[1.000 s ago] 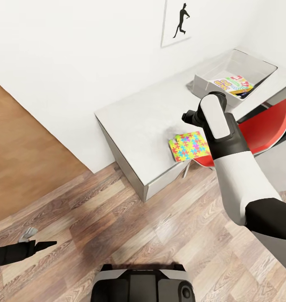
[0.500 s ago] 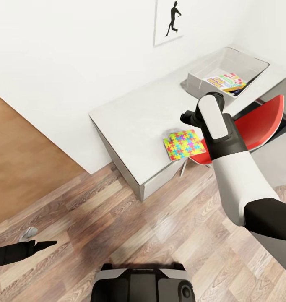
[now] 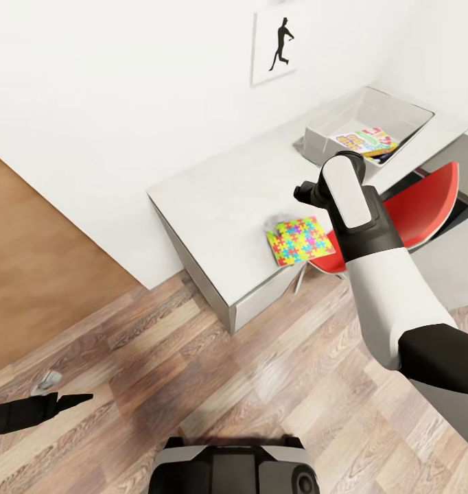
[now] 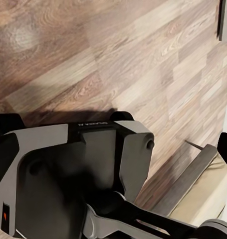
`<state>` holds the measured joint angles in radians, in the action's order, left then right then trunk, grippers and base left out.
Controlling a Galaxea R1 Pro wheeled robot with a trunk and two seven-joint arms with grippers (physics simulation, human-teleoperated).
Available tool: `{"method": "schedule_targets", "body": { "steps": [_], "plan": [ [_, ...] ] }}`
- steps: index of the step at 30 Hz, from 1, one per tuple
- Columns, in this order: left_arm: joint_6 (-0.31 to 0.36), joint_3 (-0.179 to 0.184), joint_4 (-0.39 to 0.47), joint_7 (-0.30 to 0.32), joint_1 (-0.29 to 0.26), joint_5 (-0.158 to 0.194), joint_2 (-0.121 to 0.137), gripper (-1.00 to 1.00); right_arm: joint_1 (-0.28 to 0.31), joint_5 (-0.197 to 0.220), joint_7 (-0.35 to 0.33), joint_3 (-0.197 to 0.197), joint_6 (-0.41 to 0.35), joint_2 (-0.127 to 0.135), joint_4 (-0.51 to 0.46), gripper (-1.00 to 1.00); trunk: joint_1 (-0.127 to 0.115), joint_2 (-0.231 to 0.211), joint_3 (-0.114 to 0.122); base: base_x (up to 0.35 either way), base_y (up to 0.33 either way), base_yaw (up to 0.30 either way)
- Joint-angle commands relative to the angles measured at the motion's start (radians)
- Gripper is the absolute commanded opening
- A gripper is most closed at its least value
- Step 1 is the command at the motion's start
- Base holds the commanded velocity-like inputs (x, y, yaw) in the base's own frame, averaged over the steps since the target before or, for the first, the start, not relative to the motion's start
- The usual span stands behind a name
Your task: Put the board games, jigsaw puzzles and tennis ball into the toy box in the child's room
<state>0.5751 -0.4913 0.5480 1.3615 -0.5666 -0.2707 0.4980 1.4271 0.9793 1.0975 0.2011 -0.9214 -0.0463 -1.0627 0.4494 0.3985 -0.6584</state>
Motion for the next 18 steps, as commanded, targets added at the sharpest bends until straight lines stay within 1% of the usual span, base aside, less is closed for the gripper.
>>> {"method": "schedule_targets", "body": {
  "steps": [1,11,18],
  "plan": [
    [0.010,-0.006,0.001,0.008,-0.001,-0.010,-0.001,1.00,0.001,0.009,0.010,0.001,-0.005,0.000,0.000,1.00,0.001,0.002,0.000,0.000,0.000,0.000],
    [0.009,-0.006,0.001,0.008,-0.001,-0.011,-0.001,1.00,-0.001,0.009,0.011,0.001,-0.002,0.000,0.000,1.00,0.001,0.002,0.017,0.000,0.000,0.000],
    [0.009,-0.005,0.001,0.007,-0.001,-0.012,-0.001,1.00,-0.012,0.009,0.031,0.001,0.001,0.000,0.000,1.00,0.001,0.002,0.029,0.000,0.000,0.000]
  ]
}}
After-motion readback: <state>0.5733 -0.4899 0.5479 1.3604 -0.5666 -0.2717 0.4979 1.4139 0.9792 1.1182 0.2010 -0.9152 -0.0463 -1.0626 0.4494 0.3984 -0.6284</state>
